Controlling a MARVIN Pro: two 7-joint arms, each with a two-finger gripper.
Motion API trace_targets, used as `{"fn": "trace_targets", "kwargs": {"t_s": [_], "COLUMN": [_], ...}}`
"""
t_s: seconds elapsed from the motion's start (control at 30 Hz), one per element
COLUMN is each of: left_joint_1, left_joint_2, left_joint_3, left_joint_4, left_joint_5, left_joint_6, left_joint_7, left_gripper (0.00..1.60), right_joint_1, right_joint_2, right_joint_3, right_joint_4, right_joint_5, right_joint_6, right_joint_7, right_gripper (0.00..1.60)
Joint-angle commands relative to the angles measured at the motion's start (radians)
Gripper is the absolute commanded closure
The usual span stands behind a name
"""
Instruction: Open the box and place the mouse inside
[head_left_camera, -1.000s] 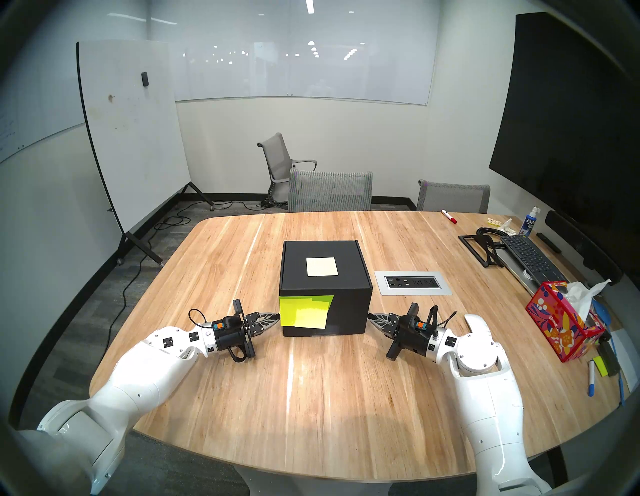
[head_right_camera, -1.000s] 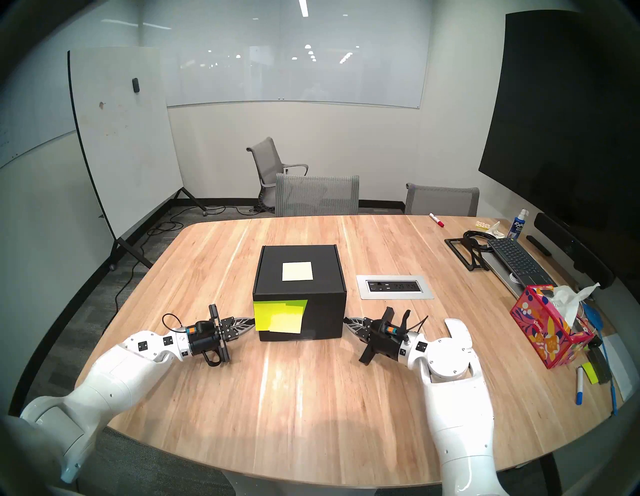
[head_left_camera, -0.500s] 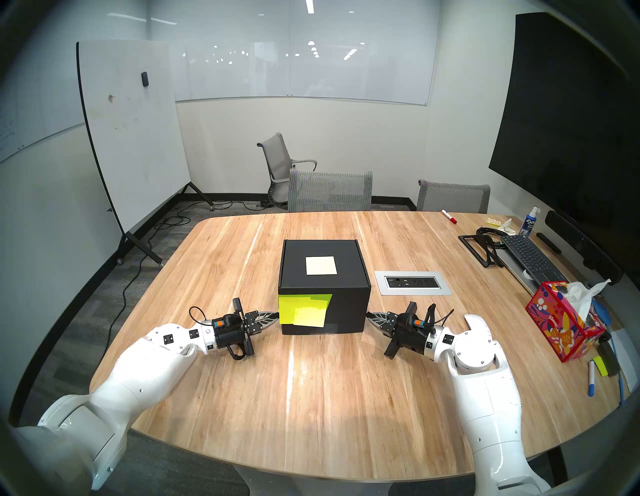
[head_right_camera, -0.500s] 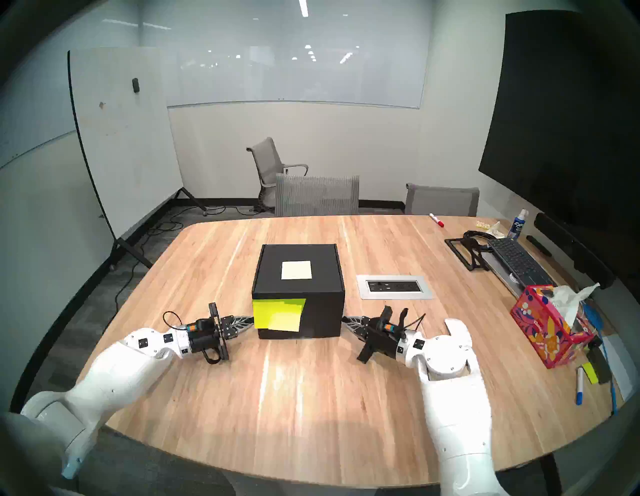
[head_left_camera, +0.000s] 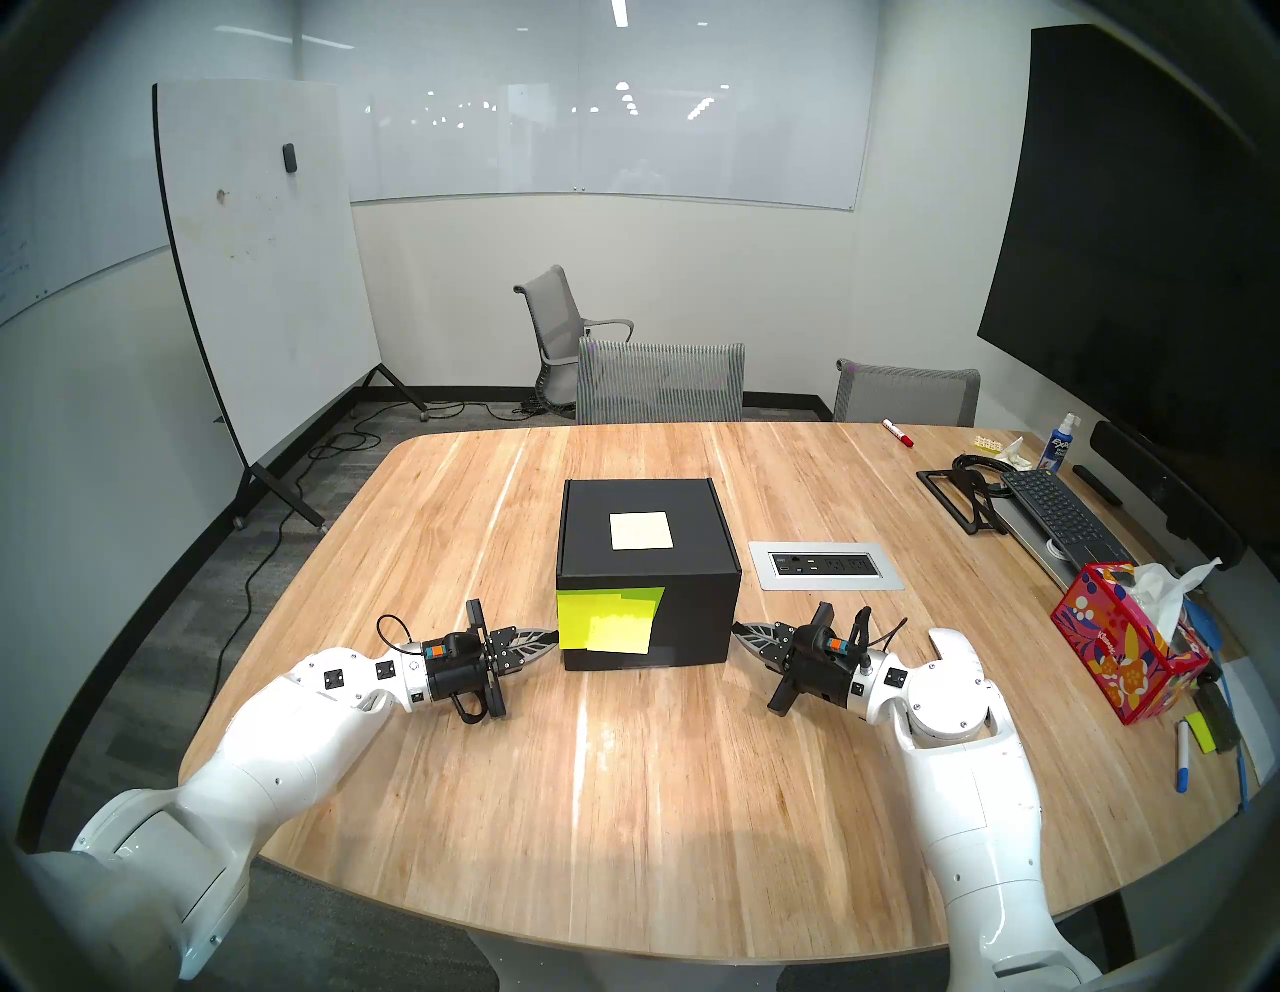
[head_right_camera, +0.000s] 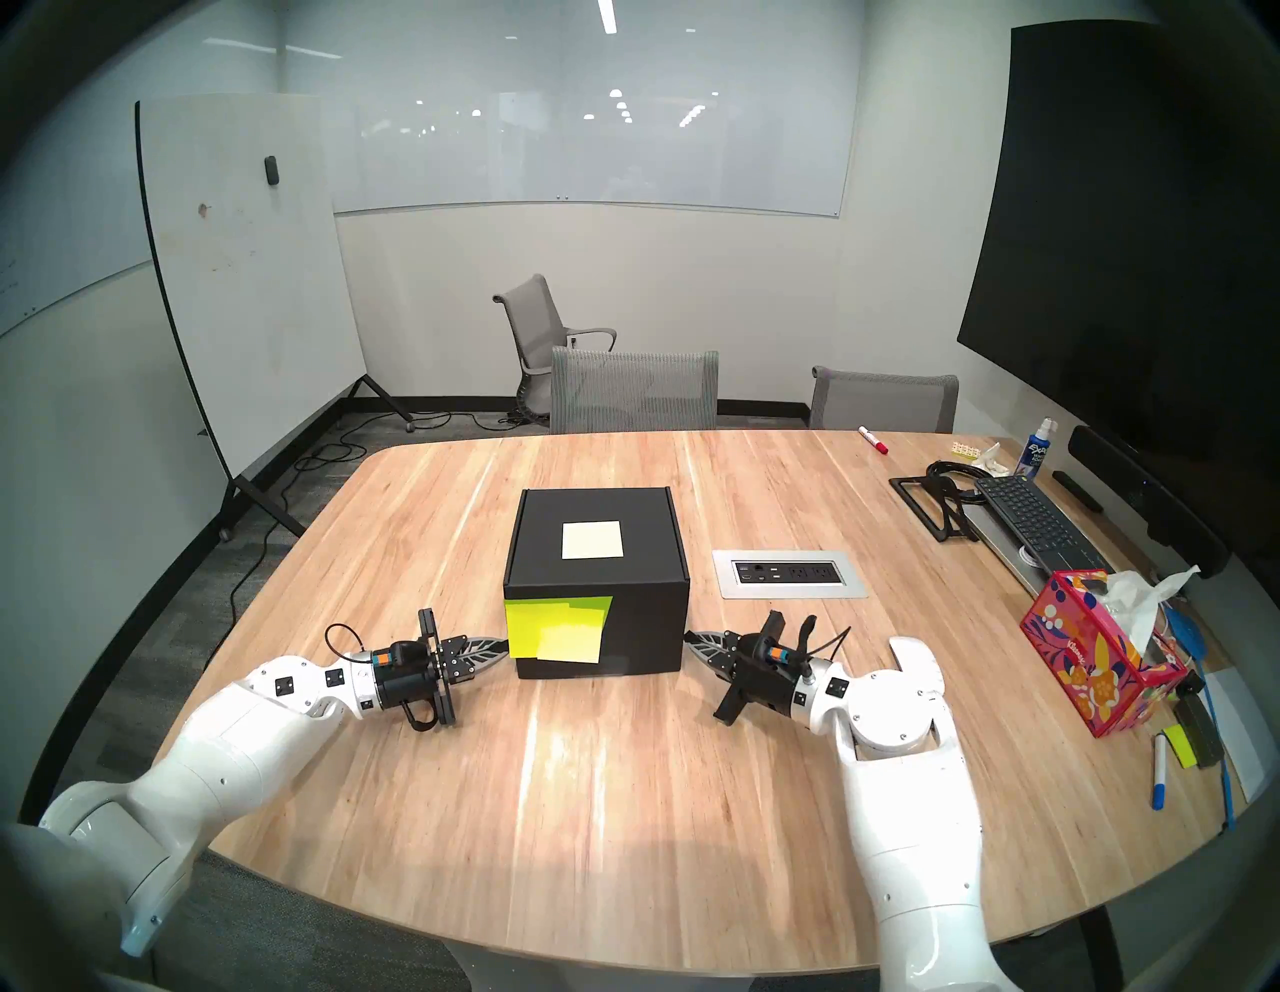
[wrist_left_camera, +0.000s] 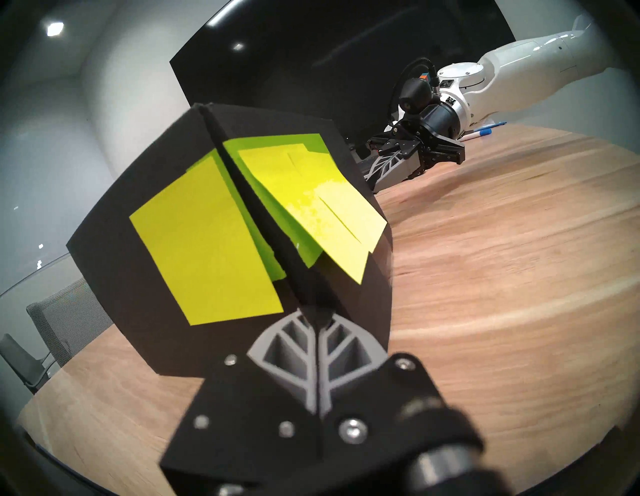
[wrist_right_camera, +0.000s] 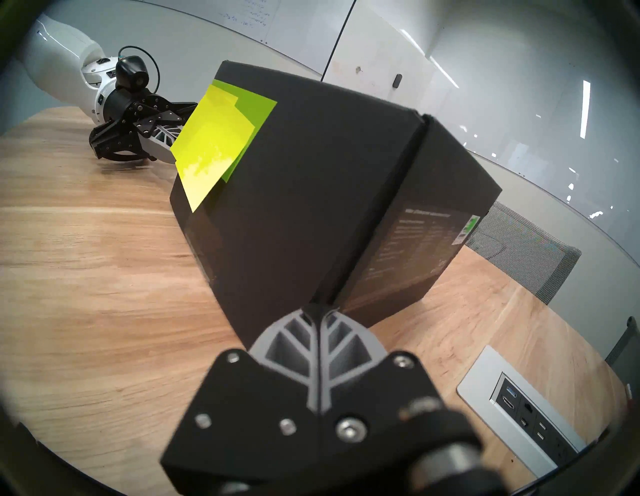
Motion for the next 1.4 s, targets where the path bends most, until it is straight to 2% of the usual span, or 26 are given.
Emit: {"fn": "trace_targets", "kwargs": {"t_s": [0.0, 0.17, 0.37, 0.53, 1.03, 1.37], "left_joint_1": [0.020, 0.021, -0.002, -0.011, 0.013, 0.028], "left_joint_2": [0.011, 0.015, -0.015, -0.021, -0.003, 0.006], "left_joint_3": [-0.011, -0.012, -0.004, 0.000, -0.008, -0.015], "left_joint_4": [-0.008, -0.021, 0.002, -0.011, -0.094, -0.142], "left_joint_5": [-0.001, -0.008, -0.009, -0.024, -0.103, -0.132], "left_joint_6": [0.000, 0.003, -0.016, -0.022, -0.031, -0.017], "left_joint_7": [0.022, 0.017, 0.013, -0.010, -0.092, -0.097], "left_gripper": [1.60, 1.60, 1.60, 1.60, 1.60, 1.60], "right_joint_1": [0.016, 0.017, 0.015, 0.009, -0.013, -0.037], "right_joint_2": [-0.010, -0.010, -0.011, -0.009, -0.024, -0.030], "right_joint_3": [-0.005, -0.006, -0.004, 0.004, 0.028, 0.038], "right_joint_4": [-0.012, -0.009, -0.009, -0.021, -0.069, -0.115], "right_joint_5": [0.012, 0.014, 0.017, 0.025, 0.051, 0.070], "right_joint_6": [-0.007, -0.009, -0.011, -0.010, 0.003, 0.015], "right_joint_7": [0.001, 0.001, 0.001, 0.004, 0.040, 0.059], "right_gripper": [1.60, 1.60, 1.60, 1.60, 1.60, 1.60]}}
